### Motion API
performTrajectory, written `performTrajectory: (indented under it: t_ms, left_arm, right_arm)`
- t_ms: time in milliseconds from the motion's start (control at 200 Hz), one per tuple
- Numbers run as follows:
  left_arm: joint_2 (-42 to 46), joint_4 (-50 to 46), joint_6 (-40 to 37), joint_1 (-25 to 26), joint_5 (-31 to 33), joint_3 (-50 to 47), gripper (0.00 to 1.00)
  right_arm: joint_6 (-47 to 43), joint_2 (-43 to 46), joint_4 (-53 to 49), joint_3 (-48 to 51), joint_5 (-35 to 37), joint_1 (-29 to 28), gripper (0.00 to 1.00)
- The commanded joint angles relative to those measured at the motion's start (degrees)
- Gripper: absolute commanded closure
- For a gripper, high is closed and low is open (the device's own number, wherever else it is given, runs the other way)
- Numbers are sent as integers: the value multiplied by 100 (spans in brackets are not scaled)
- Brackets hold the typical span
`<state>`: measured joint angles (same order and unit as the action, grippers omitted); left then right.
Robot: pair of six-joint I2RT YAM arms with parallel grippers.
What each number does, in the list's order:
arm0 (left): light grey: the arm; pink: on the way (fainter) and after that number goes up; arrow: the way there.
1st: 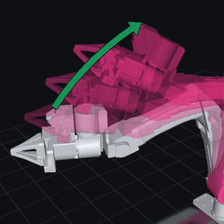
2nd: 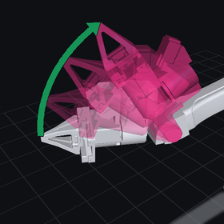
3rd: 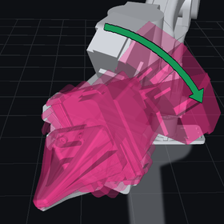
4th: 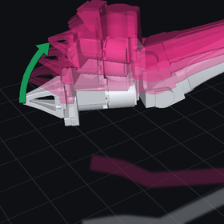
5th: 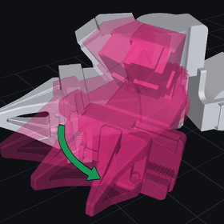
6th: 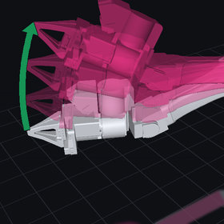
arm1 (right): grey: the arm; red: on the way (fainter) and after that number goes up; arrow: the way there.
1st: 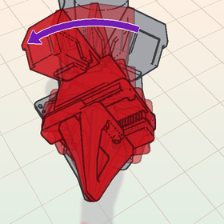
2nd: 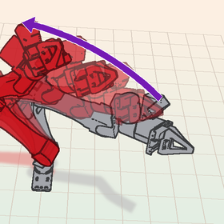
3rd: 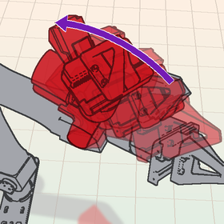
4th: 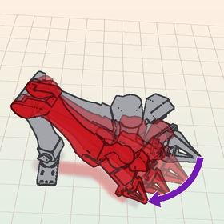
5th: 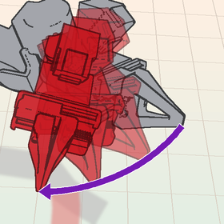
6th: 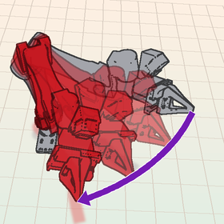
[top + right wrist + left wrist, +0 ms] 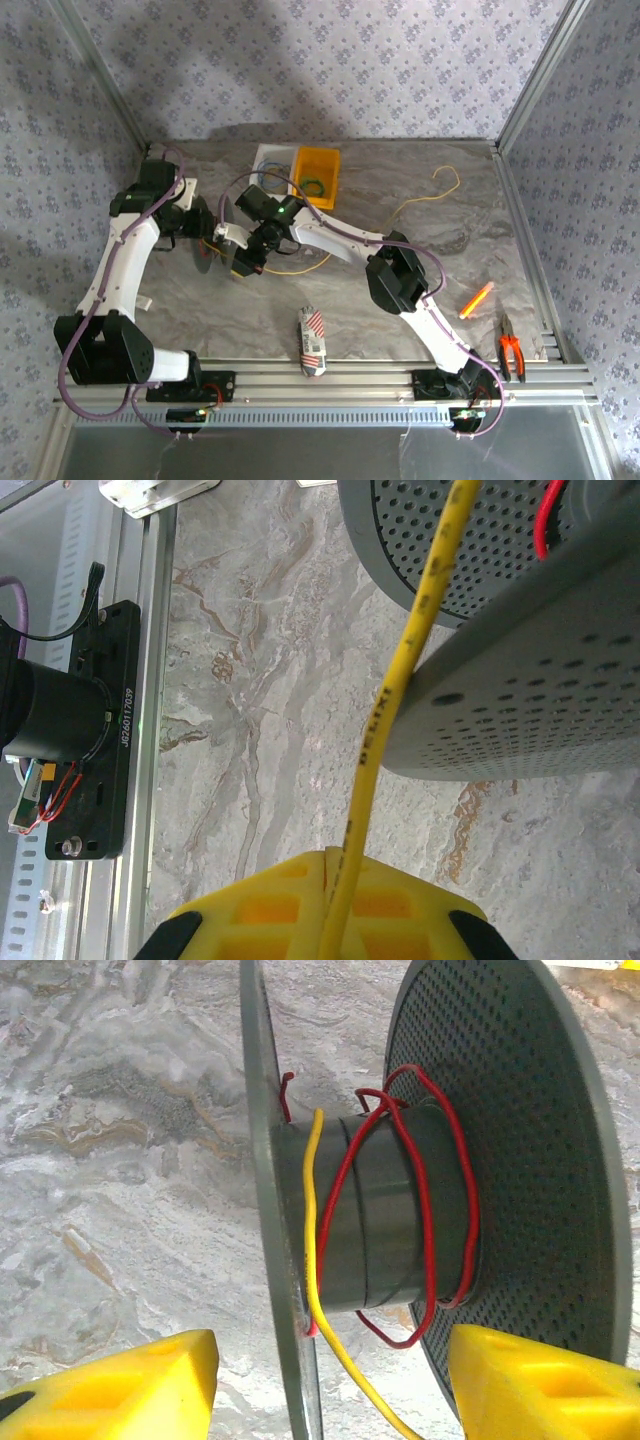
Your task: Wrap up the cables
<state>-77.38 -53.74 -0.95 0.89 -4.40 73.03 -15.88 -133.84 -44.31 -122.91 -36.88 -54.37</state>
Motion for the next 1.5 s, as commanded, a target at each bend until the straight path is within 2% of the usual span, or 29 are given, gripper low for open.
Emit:
performTrajectory:
  t_ms: [0, 540, 715, 839, 904, 999, 1119, 1229, 1494]
  left_arm:
    - [-161, 132, 27, 28, -211, 205, 41]
    - [-681, 286, 113, 26, -34, 192, 78]
    - [-721, 232, 93, 33, -34, 255, 100]
    - [-756, 197, 82, 28, -52, 257, 100]
    - [-727, 213, 91, 28, -52, 251, 100]
    - [-644, 232, 95, 14, -84, 254, 100]
    - [-485, 227, 82, -42, -229, 340, 100]
    - [-279, 220, 82, -81, -430, 465, 100]
    - [237, 225, 206, -99, -632, 745, 100]
  right_arm:
    - [41, -193, -138, -83, -47, 17, 100]
    - [6, -186, -185, -101, -28, 1, 100]
    - [32, -194, -168, -93, -12, 5, 100]
    - [50, -180, -144, -84, 15, 7, 100]
    - [59, -156, -163, -76, 1, 12, 90]
    - [32, -42, -218, -55, -140, 25, 67]
    - [-41, 340, -205, 142, -246, 64, 30]
    - [-180, 919, -145, 568, -425, 158, 1]
    - [-305, 3016, 669, 2582, -774, 955, 0]
